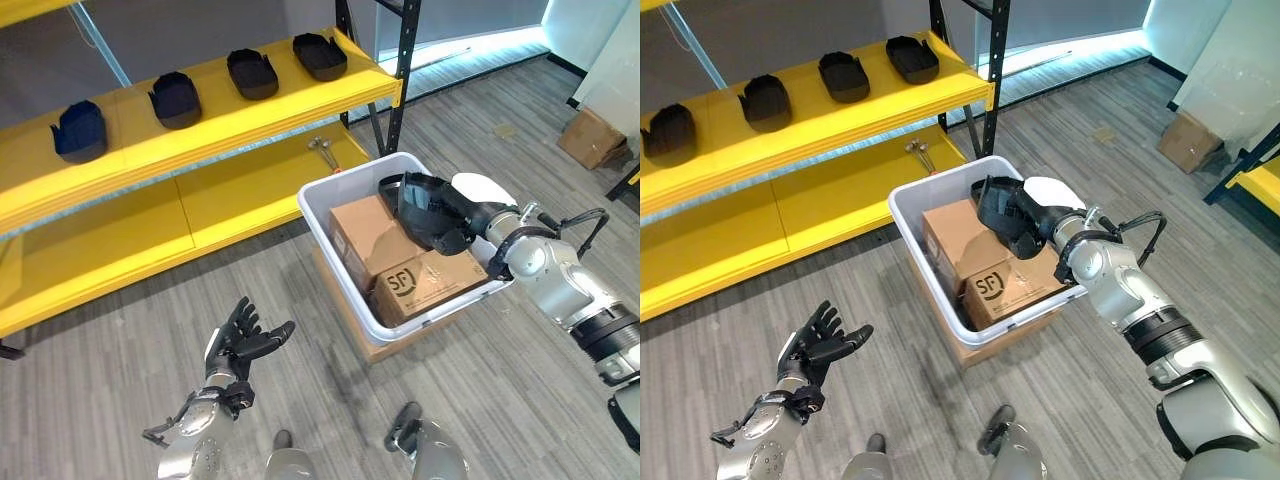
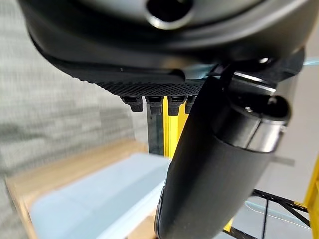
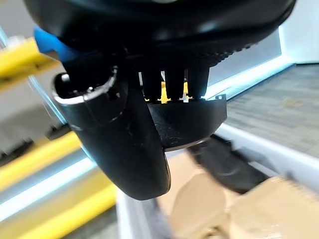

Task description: Move parts from the plastic box to the shelf.

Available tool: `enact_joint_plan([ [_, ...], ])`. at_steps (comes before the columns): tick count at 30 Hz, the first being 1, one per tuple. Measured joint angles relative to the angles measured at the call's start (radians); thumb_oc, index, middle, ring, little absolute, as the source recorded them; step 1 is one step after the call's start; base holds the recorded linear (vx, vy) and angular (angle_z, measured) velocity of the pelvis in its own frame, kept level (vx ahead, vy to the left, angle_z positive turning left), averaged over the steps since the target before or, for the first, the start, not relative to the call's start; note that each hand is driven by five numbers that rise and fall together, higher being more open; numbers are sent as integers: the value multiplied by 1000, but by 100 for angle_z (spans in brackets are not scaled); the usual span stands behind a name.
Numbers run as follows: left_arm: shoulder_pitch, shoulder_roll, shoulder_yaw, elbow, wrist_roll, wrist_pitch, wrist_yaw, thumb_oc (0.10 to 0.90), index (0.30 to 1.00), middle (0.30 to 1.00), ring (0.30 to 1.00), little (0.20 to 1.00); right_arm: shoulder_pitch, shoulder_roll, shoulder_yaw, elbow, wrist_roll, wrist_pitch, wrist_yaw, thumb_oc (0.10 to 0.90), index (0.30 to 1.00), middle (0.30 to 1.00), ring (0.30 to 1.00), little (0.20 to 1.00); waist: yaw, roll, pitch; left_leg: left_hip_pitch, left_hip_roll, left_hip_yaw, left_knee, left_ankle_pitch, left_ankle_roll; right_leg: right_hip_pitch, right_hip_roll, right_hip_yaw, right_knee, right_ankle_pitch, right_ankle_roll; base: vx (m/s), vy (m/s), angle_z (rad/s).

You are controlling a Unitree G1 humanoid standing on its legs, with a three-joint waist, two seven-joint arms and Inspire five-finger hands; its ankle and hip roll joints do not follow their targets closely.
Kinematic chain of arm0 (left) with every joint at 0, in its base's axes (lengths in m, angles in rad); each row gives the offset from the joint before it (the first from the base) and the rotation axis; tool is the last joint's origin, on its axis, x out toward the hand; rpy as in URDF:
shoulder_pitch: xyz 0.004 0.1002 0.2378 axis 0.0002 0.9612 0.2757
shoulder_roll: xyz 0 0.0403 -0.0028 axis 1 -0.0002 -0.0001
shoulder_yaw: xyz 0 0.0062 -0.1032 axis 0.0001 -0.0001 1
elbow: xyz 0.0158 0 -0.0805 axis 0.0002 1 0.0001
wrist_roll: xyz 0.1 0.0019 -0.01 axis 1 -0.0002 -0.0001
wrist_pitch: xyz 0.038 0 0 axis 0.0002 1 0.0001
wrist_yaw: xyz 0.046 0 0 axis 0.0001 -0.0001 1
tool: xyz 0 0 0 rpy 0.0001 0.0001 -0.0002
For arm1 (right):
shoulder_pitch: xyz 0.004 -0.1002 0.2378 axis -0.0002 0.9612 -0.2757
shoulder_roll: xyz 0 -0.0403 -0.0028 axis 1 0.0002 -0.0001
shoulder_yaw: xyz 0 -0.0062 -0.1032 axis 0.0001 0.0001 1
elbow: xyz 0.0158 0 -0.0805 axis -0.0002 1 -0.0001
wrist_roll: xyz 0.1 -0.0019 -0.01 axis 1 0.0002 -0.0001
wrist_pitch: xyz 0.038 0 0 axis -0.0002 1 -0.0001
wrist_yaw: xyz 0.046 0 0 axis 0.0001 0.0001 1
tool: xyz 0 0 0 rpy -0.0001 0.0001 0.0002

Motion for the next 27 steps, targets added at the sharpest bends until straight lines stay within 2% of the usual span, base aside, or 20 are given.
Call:
enact_joint_plan([
  [3,6,-3,3,-1,13,-1,-1,900,1000,1000,1000,1000,34,5,0,0,-3,-1,4,400,300,300,300,300,10,-9,-5,13,-45,-34,5,-5,-1,51,-25,10,-49,47,22,22,132,42],
  [5,7,-3,4,-2,33,-1,-2,900,1000,1000,1000,1000,34,13,0,0,-3,-2,6,400,300,300,300,300,26,-19,-10,14,-50,-34,12,-2,-3,54,-29,14,-63,70,16,-5,126,13],
  [9,10,-4,3,-2,36,0,-3,900,1000,1000,1000,1000,34,43,3,2,-4,-7,7,400,300,300,300,300,63,-72,-24,-11,-86,-36,64,-7,-4,60,-63,20,-57,94,20,-7,129,12],
  [10,3,-3,2,-2,36,-1,-3,900,1000,1000,1000,1000,34,59,3,28,-4,-6,7,400,300,300,300,300,86,-98,-25,-37,-96,-44,152,-46,-3,91,-79,19,-73,104,35,26,296,22],
  [12,4,4,1,-5,37,-1,-4,900,1000,1000,1000,1000,33,75,-8,59,-4,-8,3,400,300,300,300,300,111,-113,-24,-80,-106,-49,235,-127,10,97,-83,17,-80,110,46,55,299,14],
  [13,6,15,1,-10,37,-1,-5,900,1000,1000,1000,1000,34,98,-18,100,-4,-6,-4,400,300,300,300,300,120,-128,-23,-123,-118,-67,312,-158,50,96,-92,17,-79,117,47,32,149,7],
  [14,16,39,0,-14,37,-1,-5,900,1000,1000,1000,1000,38,139,-24,166,-4,6,-7,400,300,300,300,300,133,-151,-29,-153,-126,-67,380,-197,60,101,-99,19,-107,140,50,41,206,21],
  [15,28,61,1,-9,37,1,2,900,1000,1000,1000,1000,40,147,-24,169,-4,11,-6,400,300,300,300,300,129,-167,-29,-177,-135,-64,397,-195,62,111,-117,11,-142,155,61,34,182,38],
  [16,30,69,1,4,38,4,9,900,1000,1000,1000,1000,41,145,-31,168,-3,9,-6,400,300,300,300,300,128,-160,-28,-211,-151,-64,421,-192,84,115,-131,40,-106,132,76,130,308,69],
  [17,31,92,1,5,39,3,6,900,1000,1000,1000,1000,45,140,-43,168,-4,14,-6,400,300,300,300,300,131,-171,-29,-244,-187,-70,452,-202,109,160,-148,74,-100,126,84,156,274,80],
  [18,10,104,-11,43,40,3,7,900,1000,1000,1000,1000,46,122,-50,162,-3,12,-3,400,300,300,300,300,119,-160,-23,-267,-237,-106,450,-189,135,164,-153,136,-127,212,95,196,342,146],
  [19,8,118,-27,72,42,6,-1,900,1000,1000,1000,1000,64,92,-47,143,-4,13,-7,400,300,300,300,300,64,-130,-24,-259,-262,-173,382,-133,158,113,-120,391,-88,259,106,206,360,126],
  [20,14,131,-17,77,47,5,3,900,1000,1000,1000,1000,66,91,-45,132,-3,9,-9,400,300,300,300,300,61,-123,-23,-243,-263,-174,327,-109,185,88,-71,477,-79,177,163,162,266,99],
  [21,14,137,-11,80,48,7,5,900,1000,1000,1000,1000,65,91,-45,121,-3,8,-7,400,300,300,300,300,62,-123,-23,-232,-269,-176,298,-91,189,73,-56,477,-72,148,170,170,224,17],
  [22,11,135,-13,102,50,7,6,900,1000,1000,1000,1000,55,102,-27,114,1,-8,-10,400,300,300,300,300,57,-125,-21,-171,-290,-182,187,-22,196,54,-17,388,-44,61,154,102,104,6],
  [23,12,125,-13,95,50,6,8,900,1000,1000,1000,1000,54,103,-23,104,8,-13,-10,400,300,300,300,300,57,-122,-19,-152,-297,-178,157,-18,216,50,13,343,-47,44,142,121,147,5],
  [24,10,123,-18,89,50,3,8,900,1000,1000,1000,1000,53,103,-21,95,16,-16,-12,400,300,300,300,300,55,-123,-19,-145,-301,-174,140,-4,203,53,36,308,-63,39,132,100,101,-1],
  [25,-2,105,-33,85,50,3,9,900,1000,1000,1000,1000,48,107,-18,92,23,-23,-12,400,300,300,300,300,48,-122,-14,-129,-315,-177,120,4,217,43,98,293,-99,35,127,131,81,-2],
  [26,-14,79,-56,85,50,3,8,900,1000,1000,1000,1000,46,112,-4,92,23,-29,-12,400,300,300,300,300,31,-113,-8,-106,-314,-180,93,15,222,15,168,307,-96,28,110,202,48,-1],
  [27,-15,68,-61,85,50,4,6,900,1000,1000,1000,1000,45,112,7,92,23,-30,-12,400,300,300,300,300,21,-112,-7,-95,-314,-180,84,16,220,0,190,317,-95,30,107,226,-15,1],
])
